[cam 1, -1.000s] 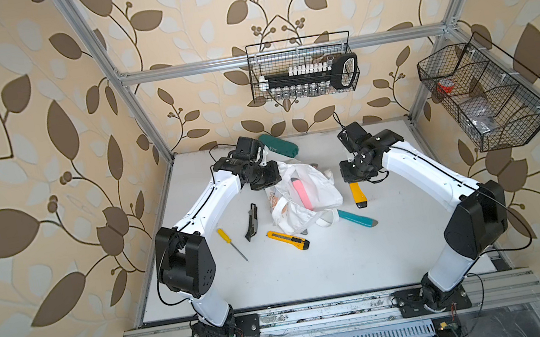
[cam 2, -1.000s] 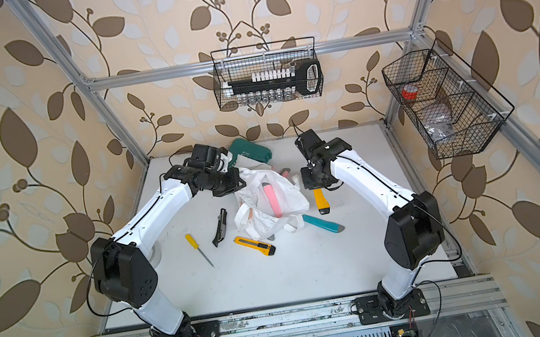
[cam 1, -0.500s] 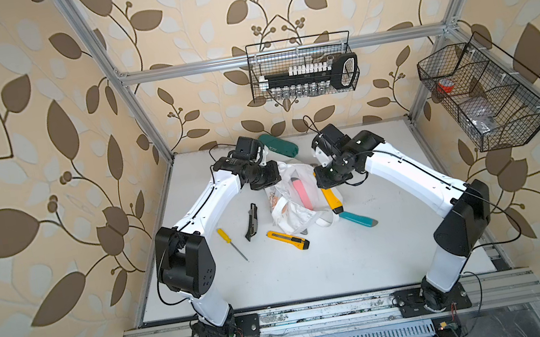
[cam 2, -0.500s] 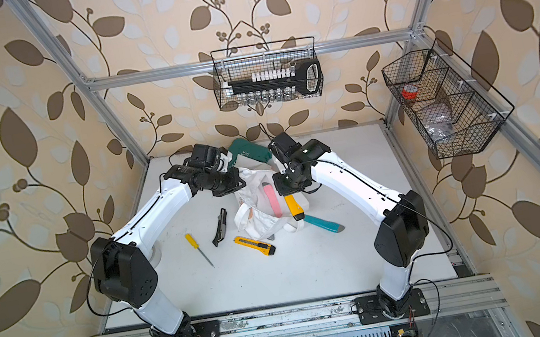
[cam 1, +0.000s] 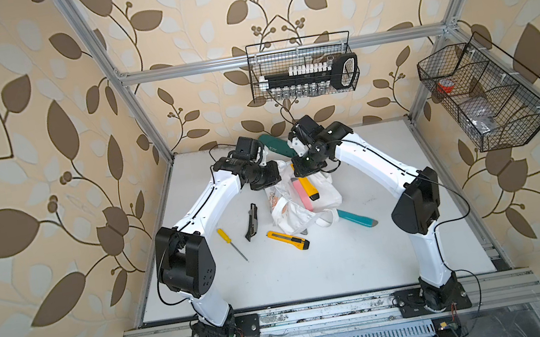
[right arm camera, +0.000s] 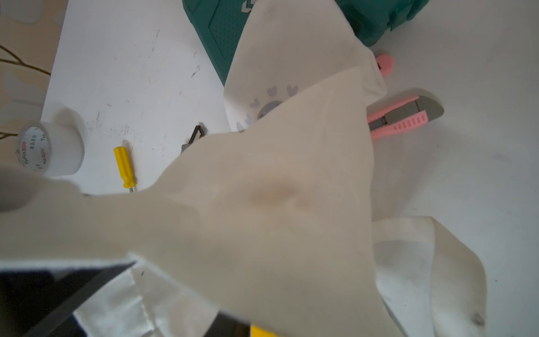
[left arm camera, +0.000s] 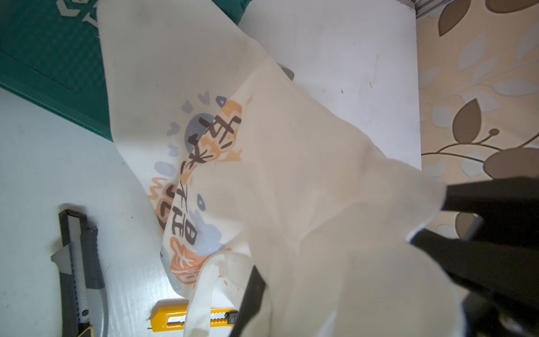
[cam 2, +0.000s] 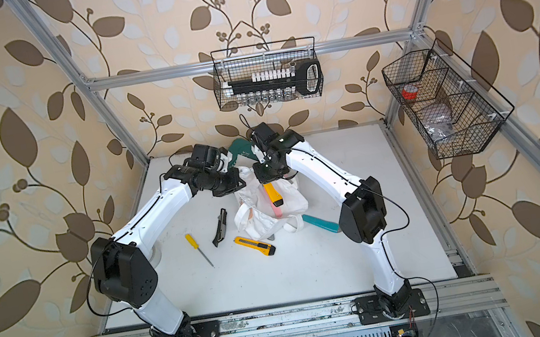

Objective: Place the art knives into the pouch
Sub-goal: Place the utility knife in the pouch.

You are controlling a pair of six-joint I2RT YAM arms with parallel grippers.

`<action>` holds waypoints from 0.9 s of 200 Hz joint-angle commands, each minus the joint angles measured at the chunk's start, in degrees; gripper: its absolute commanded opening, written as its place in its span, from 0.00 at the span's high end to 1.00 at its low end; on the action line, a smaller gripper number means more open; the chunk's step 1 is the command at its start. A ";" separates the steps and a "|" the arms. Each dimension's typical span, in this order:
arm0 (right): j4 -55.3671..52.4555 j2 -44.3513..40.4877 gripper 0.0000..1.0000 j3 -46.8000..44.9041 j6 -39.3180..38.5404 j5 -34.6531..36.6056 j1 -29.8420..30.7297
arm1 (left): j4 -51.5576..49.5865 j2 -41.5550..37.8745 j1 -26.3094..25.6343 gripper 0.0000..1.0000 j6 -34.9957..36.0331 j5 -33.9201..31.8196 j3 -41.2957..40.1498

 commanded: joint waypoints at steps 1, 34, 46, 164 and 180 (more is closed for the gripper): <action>-2.76 4.88 0.72 6.94 -2.88 2.78 0.14 | -0.50 -0.30 -0.69 1.00 0.75 0.40 0.66; -2.75 2.05 0.48 3.38 -4.07 4.16 0.47 | -0.51 -0.39 -0.69 1.00 0.89 0.13 0.48; 0.35 -4.13 0.44 -4.77 -3.80 5.20 0.46 | -0.57 -0.16 -0.69 1.00 0.87 0.12 0.64; 7.91 -32.01 0.39 -58.84 4.45 9.72 -5.88 | -0.41 0.29 -0.69 1.00 0.80 0.74 1.18; 8.10 -29.04 0.38 -58.08 2.95 10.02 -4.97 | -0.52 0.10 -0.69 1.00 0.87 0.85 1.17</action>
